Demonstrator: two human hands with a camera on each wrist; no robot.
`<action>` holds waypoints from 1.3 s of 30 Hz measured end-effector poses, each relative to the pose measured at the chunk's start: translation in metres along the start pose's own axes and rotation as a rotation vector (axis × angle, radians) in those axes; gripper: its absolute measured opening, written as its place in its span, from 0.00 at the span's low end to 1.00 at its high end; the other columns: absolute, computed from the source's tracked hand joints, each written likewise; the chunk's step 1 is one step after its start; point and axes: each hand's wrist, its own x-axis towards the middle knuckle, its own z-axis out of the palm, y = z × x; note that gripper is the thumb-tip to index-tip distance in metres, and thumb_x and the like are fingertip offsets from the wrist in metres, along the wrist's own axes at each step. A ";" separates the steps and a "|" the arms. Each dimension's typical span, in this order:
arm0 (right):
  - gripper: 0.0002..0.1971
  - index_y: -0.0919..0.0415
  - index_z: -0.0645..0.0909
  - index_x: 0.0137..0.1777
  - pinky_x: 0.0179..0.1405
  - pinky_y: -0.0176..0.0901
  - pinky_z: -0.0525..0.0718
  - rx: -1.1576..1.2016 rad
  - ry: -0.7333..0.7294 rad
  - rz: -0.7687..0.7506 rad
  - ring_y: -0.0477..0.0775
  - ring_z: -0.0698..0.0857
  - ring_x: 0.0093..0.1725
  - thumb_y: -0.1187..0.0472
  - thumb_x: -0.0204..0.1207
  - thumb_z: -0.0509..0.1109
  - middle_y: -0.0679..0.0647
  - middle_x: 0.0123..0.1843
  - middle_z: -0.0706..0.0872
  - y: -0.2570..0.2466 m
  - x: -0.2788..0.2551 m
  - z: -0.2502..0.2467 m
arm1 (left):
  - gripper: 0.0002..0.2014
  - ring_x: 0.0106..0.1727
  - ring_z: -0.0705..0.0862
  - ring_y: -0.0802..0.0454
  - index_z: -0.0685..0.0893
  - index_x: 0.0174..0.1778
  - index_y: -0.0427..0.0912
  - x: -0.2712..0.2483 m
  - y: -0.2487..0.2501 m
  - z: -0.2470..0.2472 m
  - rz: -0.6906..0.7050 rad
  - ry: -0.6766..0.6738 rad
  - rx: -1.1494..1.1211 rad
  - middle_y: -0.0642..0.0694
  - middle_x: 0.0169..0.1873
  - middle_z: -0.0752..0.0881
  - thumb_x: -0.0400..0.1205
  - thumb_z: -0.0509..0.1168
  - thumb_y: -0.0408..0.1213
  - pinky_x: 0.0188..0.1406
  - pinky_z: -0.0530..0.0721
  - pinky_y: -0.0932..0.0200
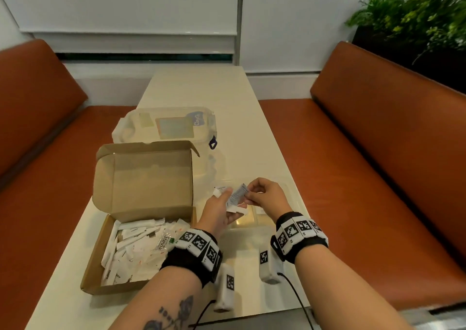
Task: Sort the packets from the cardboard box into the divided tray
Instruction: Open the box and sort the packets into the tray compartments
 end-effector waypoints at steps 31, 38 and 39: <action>0.11 0.56 0.78 0.38 0.35 0.40 0.85 -0.582 0.413 0.134 0.52 0.83 0.39 0.74 0.73 0.65 0.55 0.44 0.84 0.018 -0.002 -0.071 | 0.10 0.48 0.86 0.51 0.78 0.60 0.40 0.004 -0.022 0.009 0.206 0.063 0.052 0.43 0.49 0.86 0.85 0.58 0.28 0.46 0.86 0.59; 0.13 0.66 0.82 0.43 0.43 0.47 0.83 -0.699 0.376 0.145 0.54 0.79 0.41 0.75 0.75 0.56 0.60 0.46 0.85 0.028 0.010 -0.047 | 0.13 0.49 0.86 0.50 0.76 0.65 0.37 0.004 -0.023 0.010 0.209 0.060 0.075 0.44 0.49 0.86 0.85 0.58 0.27 0.47 0.86 0.58; 0.13 0.67 0.82 0.45 0.43 0.47 0.83 -0.713 0.367 0.138 0.54 0.79 0.41 0.76 0.75 0.56 0.61 0.47 0.85 0.028 0.012 -0.046 | 0.13 0.50 0.85 0.49 0.76 0.66 0.37 0.004 -0.023 0.010 0.205 0.057 0.079 0.43 0.50 0.86 0.85 0.57 0.27 0.48 0.85 0.58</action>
